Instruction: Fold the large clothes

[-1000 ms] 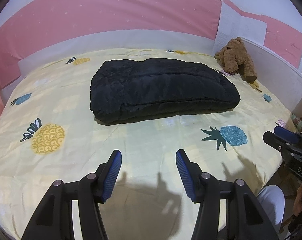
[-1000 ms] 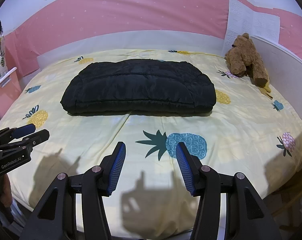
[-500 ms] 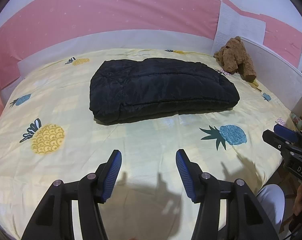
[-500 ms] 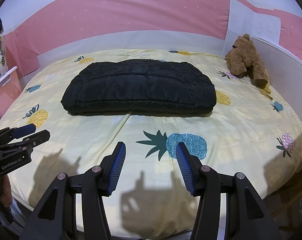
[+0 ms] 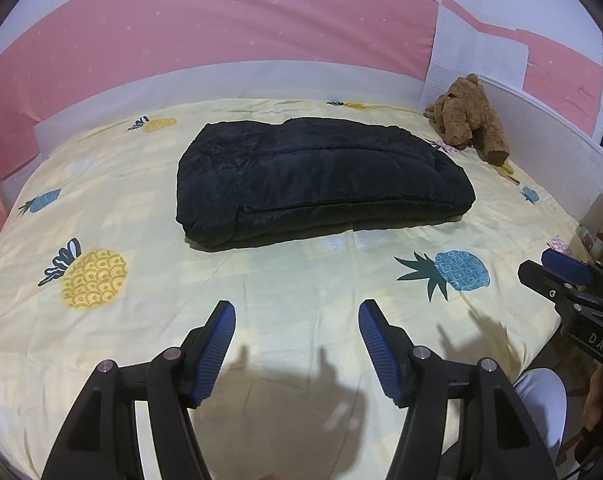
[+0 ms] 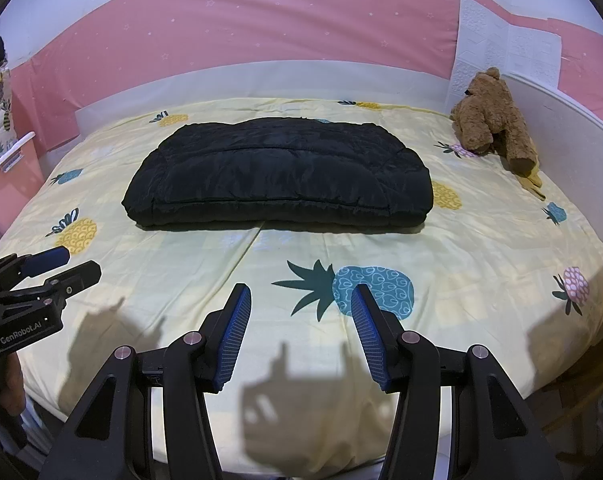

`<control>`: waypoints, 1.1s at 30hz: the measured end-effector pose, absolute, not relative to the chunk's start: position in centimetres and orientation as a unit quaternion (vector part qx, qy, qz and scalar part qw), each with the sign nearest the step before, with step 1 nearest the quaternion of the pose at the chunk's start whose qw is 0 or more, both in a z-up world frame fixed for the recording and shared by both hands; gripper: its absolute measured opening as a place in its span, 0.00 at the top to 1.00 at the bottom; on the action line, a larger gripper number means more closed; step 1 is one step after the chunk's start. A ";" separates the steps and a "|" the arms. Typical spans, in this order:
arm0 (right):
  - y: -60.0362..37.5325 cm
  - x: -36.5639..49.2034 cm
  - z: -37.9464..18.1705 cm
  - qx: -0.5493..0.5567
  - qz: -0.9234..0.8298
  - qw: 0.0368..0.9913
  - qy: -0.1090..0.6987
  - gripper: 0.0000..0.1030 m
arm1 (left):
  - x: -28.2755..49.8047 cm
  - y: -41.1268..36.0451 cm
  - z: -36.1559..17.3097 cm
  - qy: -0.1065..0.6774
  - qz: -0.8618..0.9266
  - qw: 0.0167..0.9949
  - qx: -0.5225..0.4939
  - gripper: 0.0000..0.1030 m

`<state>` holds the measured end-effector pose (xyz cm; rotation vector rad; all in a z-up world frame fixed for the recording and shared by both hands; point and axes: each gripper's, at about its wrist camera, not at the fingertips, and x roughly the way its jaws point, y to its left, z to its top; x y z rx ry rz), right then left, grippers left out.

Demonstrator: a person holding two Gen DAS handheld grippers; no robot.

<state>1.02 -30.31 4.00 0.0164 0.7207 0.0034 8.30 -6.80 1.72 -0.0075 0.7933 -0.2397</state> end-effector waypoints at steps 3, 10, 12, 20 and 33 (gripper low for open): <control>-30.5 1.0 4.0 0.008 0.003 0.935 0.353 0.49 | 8.2 -7.0 1.8 0.382 -0.112 0.917 0.005 0.38; -30.3 1.1 4.0 0.008 0.002 0.935 0.354 0.49 | 8.2 -7.3 1.8 0.382 -0.111 0.918 0.007 0.38; -30.3 1.0 3.9 0.008 0.003 0.935 0.354 0.49 | 8.2 -7.3 1.8 0.381 -0.110 0.918 0.008 0.38; -30.1 1.0 3.9 0.006 0.003 0.935 0.355 0.49 | 8.2 -7.2 1.5 0.384 -0.107 0.917 0.012 0.38; -30.0 1.0 3.8 0.005 0.003 0.935 0.356 0.49 | 8.2 -7.1 1.3 0.385 -0.111 0.916 0.014 0.38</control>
